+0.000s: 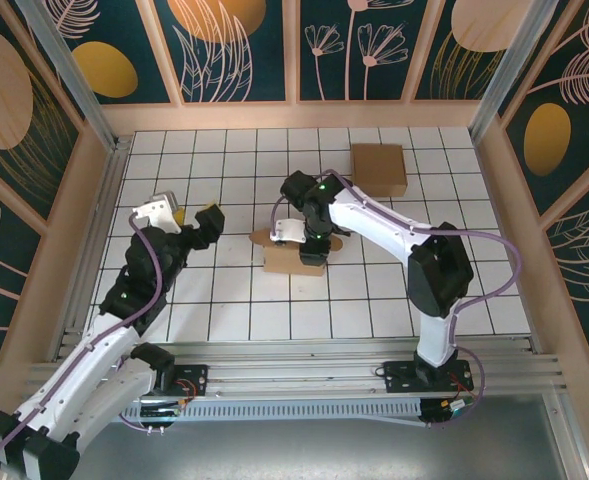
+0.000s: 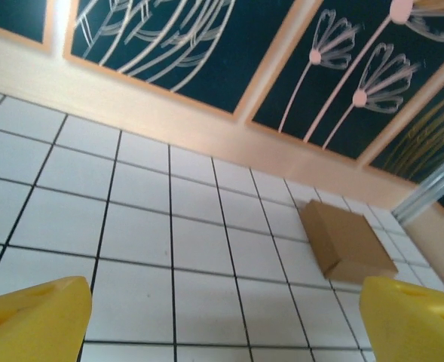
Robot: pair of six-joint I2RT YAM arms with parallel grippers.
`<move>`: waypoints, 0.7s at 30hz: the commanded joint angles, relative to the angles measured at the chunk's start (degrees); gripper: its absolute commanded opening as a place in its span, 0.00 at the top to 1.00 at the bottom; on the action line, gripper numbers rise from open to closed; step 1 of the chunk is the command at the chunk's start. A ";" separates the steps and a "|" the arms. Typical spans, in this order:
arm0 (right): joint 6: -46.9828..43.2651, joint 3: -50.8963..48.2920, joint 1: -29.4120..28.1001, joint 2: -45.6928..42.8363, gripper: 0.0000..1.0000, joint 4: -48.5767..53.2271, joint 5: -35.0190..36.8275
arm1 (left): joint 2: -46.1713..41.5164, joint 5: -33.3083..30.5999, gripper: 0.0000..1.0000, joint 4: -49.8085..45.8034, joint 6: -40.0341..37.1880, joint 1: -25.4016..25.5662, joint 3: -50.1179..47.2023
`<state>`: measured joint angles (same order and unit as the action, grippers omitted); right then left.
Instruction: Fold the paper box
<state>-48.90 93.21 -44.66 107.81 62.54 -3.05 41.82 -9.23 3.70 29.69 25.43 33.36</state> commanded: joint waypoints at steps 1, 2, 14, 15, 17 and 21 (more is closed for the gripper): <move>-1.10 1.36 0.32 1.21 0.51 5.05 -0.58 | -1.63 3.50 0.08 4.97 -2.53 -0.19 -2.81; -0.96 1.45 0.38 1.43 0.48 3.97 -0.74 | -1.81 3.57 0.08 4.93 -2.62 -0.12 -3.48; -2.45 -0.22 1.09 -6.03 0.16 -5.75 -8.93 | 0.17 9.49 0.06 2.45 -18.28 -0.12 -2.31; -2.34 -0.14 1.16 -6.47 0.16 -5.93 -9.37 | 0.65 10.28 0.06 1.63 -20.80 -0.12 -2.04; -2.11 -0.13 1.38 -7.38 0.16 -6.61 -10.10 | 1.06 12.93 0.05 0.62 -25.93 -0.16 -1.82; -0.29 -0.73 2.19 -10.81 0.16 -9.64 -12.87 | 2.22 20.57 0.09 -3.31 -33.81 -0.12 1.08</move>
<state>-48.86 93.01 -43.44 100.62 54.54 -11.18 43.57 4.64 2.98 4.99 25.43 30.92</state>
